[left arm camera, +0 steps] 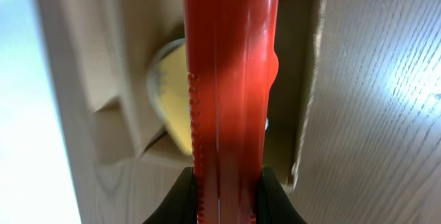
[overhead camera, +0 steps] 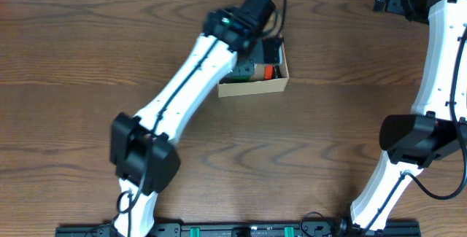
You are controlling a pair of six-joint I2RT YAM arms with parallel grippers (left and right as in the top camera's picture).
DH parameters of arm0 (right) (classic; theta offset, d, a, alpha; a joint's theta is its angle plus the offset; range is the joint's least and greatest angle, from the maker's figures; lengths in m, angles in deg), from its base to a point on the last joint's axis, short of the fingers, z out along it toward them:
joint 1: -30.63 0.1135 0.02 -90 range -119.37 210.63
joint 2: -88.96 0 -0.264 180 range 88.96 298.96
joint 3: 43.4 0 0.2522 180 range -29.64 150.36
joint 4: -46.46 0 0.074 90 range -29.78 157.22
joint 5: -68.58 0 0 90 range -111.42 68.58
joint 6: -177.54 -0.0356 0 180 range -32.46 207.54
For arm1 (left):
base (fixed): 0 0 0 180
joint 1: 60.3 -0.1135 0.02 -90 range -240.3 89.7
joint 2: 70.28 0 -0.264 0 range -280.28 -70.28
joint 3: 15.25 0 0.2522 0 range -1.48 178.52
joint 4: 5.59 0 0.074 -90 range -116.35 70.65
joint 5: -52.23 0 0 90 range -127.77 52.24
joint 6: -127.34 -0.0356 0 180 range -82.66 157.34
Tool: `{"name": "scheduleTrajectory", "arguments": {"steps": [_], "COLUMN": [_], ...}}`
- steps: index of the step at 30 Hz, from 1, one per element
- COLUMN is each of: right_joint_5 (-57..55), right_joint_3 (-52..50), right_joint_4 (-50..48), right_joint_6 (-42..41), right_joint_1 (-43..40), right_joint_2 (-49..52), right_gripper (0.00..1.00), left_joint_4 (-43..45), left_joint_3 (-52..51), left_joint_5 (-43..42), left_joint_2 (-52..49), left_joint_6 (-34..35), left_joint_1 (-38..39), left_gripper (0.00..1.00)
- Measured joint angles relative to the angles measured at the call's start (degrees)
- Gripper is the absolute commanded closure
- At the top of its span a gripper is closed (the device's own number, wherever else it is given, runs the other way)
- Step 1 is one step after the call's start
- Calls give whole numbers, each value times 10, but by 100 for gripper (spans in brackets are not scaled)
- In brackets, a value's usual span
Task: Pack container
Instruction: 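Carry red box cutter with left gripper into the box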
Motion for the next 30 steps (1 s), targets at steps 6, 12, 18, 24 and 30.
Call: {"name": "scheduleTrajectory", "arguments": {"steps": [6, 12, 18, 24, 30], "right_joint_5": [0, 0, 0, 0, 0], "right_joint_3": [0, 0, 0, 0, 0], "right_joint_4": [0, 0, 0, 0, 0], "right_joint_6": [0, 0, 0, 0, 0], "right_joint_1": [0, 0, 0, 0, 0], "right_joint_2": [0, 0, 0, 0, 0], "right_gripper": [1, 1, 1, 1, 1], "left_joint_4": [3, 32, 49, 53, 53], "left_joint_3": [0, 0, 0, 0, 0], "left_joint_5": [0, -1, -5, -17, -23], "left_joint_2": [-36, -43, -49, -49, -49], "left_joint_6": [-9, -9, -1, 13, 28], "left_joint_1": [6, 6, 6, 6, 6], "left_gripper": [94, 94, 94, 94, 94]}}
